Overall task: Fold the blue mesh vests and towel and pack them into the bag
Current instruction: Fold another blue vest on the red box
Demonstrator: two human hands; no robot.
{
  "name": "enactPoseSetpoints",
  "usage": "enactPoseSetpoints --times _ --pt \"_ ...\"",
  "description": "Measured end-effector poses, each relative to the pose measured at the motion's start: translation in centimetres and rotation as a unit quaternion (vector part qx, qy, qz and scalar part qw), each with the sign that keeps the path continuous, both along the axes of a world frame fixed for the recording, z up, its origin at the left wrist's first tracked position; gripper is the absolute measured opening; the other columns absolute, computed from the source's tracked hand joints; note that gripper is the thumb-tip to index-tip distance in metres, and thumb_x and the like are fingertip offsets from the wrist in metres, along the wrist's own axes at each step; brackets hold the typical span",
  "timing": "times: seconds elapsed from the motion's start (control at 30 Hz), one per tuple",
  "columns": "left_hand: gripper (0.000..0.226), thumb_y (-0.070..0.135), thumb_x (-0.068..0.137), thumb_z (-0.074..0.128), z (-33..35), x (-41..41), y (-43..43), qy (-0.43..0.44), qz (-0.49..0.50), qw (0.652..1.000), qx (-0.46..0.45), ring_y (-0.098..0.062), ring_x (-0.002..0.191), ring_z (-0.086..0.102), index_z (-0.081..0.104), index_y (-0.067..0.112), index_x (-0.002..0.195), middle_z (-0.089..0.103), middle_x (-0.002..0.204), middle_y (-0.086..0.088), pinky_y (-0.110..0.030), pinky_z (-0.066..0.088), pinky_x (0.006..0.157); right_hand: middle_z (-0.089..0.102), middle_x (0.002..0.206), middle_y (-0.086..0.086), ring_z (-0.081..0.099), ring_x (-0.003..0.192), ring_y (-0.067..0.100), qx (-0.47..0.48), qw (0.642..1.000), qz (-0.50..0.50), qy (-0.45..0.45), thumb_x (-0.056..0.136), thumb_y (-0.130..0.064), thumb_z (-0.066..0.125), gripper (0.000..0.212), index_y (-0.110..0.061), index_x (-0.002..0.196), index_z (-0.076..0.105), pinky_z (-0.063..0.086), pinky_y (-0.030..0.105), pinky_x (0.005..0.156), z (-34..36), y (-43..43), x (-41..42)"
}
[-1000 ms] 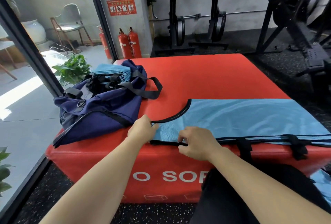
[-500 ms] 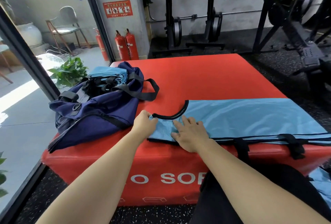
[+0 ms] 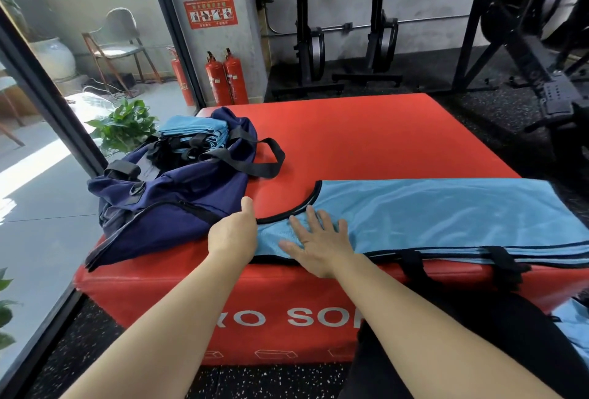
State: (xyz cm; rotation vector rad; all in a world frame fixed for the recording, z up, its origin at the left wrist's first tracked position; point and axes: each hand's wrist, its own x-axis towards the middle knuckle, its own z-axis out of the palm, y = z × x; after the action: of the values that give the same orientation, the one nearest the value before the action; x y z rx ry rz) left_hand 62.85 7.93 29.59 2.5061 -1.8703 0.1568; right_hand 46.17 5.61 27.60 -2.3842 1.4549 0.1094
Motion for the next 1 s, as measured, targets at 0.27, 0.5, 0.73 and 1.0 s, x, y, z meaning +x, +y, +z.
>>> enactPoseSetpoints --times 0.27,0.5,0.73,1.0 --pt "0.035 0.032 0.094 0.059 -0.5 -3.7 -1.6 0.023 -0.254 0.962 -0.100 -0.035 0.128 0.047 0.060 0.017 0.125 0.050 0.140 -0.009 -0.045 0.040 0.099 0.005 0.163 0.008 -0.004 0.150 0.027 -0.106 0.991 -0.076 0.028 0.101 -0.055 0.022 0.064 -0.025 0.156 0.007 0.002 0.051 0.119 1.1 -5.2 -4.3" --pt "0.084 0.082 0.083 0.011 -3.2 -4.2 -1.3 0.059 -0.244 0.955 0.159 -0.013 0.145 -0.029 -0.015 0.040 0.152 -0.022 0.160 0.013 -0.058 -0.017 0.115 -0.020 0.162 0.002 -0.020 0.148 0.028 -0.046 0.994 -0.056 0.086 0.092 -0.073 0.011 0.072 -0.042 0.153 -0.009 -0.006 0.063 0.114 -0.8 -7.5 -5.3" --pt "0.095 0.088 0.072 0.003 -3.2 -2.0 -3.1 0.034 -0.250 0.955 0.156 -0.011 0.146 -0.026 -0.013 0.040 0.153 -0.020 0.161 0.015 -0.057 -0.012 0.117 -0.017 0.162 0.002 -0.018 0.148 0.029 -0.078 0.993 -0.055 0.072 0.089 -0.076 0.007 0.073 -0.044 0.152 -0.010 -0.009 0.066 0.111 -1.7 -9.0 -3.8" --pt "0.070 0.064 0.096 0.015 -1.6 -2.3 -2.8 0.042 -0.232 0.964 0.124 -0.013 0.150 -0.011 0.004 0.032 0.156 -0.006 0.165 0.006 -0.048 -0.005 0.121 -0.022 0.161 0.004 -0.022 0.147 0.030 -0.077 0.991 -0.035 0.107 0.087 -0.079 0.005 0.079 -0.039 0.152 -0.013 -0.015 0.065 0.111 -0.6 -7.2 -3.8"
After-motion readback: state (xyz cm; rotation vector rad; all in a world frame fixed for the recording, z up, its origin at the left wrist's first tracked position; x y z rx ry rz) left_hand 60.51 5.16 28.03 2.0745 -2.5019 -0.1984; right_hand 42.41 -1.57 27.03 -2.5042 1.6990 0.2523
